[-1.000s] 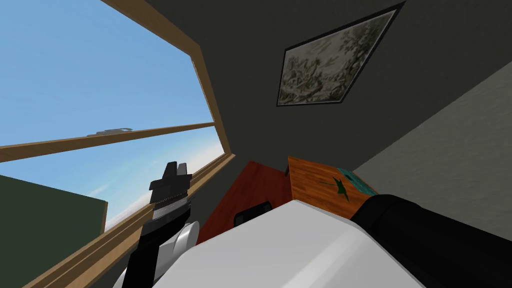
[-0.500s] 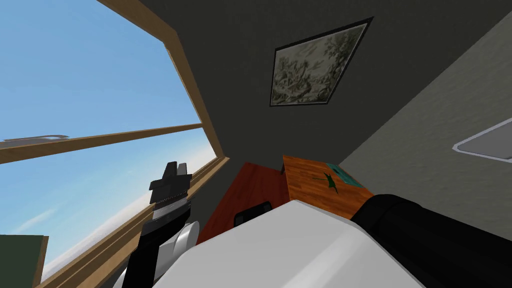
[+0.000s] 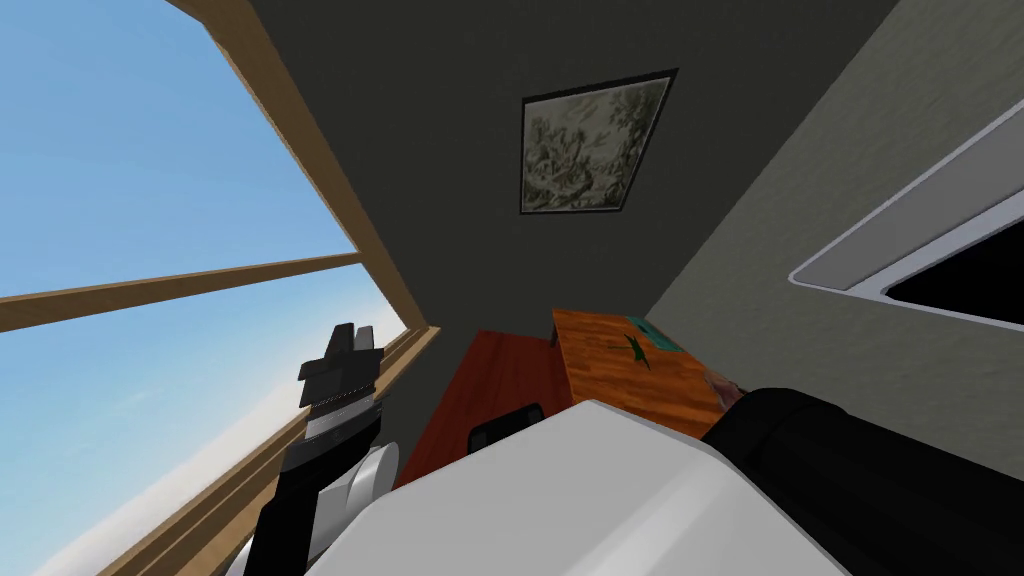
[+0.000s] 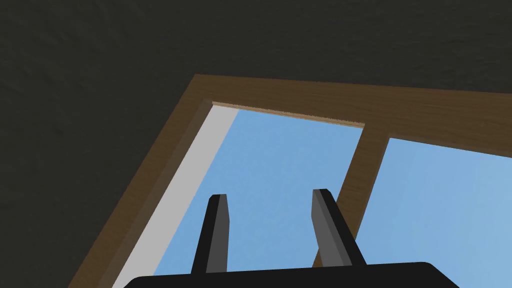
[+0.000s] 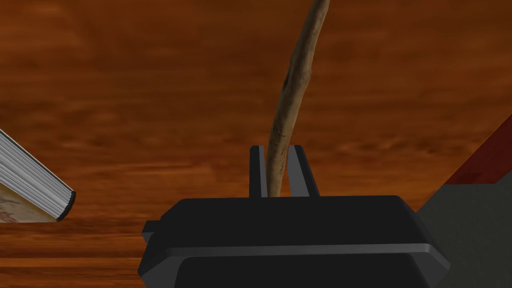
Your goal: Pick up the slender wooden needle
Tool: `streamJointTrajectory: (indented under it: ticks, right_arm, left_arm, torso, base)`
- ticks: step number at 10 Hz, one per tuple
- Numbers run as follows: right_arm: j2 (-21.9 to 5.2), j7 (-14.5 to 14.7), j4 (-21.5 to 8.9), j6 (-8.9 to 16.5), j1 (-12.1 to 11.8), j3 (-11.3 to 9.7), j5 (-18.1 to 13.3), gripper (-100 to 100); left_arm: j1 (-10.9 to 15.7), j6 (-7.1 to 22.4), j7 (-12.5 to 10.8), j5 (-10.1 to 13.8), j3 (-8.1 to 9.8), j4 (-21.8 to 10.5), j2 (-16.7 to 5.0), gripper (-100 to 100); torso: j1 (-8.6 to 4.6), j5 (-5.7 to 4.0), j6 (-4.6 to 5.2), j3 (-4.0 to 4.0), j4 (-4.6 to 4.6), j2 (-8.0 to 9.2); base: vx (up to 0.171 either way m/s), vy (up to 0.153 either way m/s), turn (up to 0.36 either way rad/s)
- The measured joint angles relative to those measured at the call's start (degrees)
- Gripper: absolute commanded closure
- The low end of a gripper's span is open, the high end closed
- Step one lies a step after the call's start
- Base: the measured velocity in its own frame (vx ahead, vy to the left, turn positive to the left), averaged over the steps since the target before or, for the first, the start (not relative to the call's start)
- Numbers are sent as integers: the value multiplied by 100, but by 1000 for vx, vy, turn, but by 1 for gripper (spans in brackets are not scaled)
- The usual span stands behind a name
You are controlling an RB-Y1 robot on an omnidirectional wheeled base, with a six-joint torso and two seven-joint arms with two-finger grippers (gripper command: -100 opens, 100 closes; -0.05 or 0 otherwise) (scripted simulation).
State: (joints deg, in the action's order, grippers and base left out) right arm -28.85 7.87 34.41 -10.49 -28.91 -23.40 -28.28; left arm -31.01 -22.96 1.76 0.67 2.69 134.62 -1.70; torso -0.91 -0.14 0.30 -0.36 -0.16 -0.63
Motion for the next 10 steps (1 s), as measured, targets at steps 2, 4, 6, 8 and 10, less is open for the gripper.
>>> streamJointTrajectory:
  ticks: [2,4,6,8,10]
  right_arm:
    - [-96,-101,78,-65,-5,-4,-350,100]
    - [-102,-110,-98,-222,111,141,-702,100]
    - [-193,-223,-53,-311,143,142,-1049,100]
    - [-194,-225,-77,-328,141,150,-1353,100]
    - [-300,-362,-159,-507,250,247,-1698,100]
  left_arm:
    - [2,0,0,0,-1,0,0,0]
    - [0,0,0,0,0,0,0,0]
    - [1,0,0,0,0,0,0,0]
    - [3,0,0,0,-1,0,0,0]
    - [1,0,0,0,0,0,0,0]
  torso:
    - [5,-2,-7,1,1,4]
    - [4,0,-7,-5,1,-12]
    - [4,-2,-1,-2,-4,3]
    - [-5,-2,-9,17,5,34]
    - [6,-3,-2,-10,-6,-14]
  base:
    - [39,11,-50]
    - [138,12,-315]
    - [37,1,-204]
    - [41,0,-163]
    - [114,20,-336]
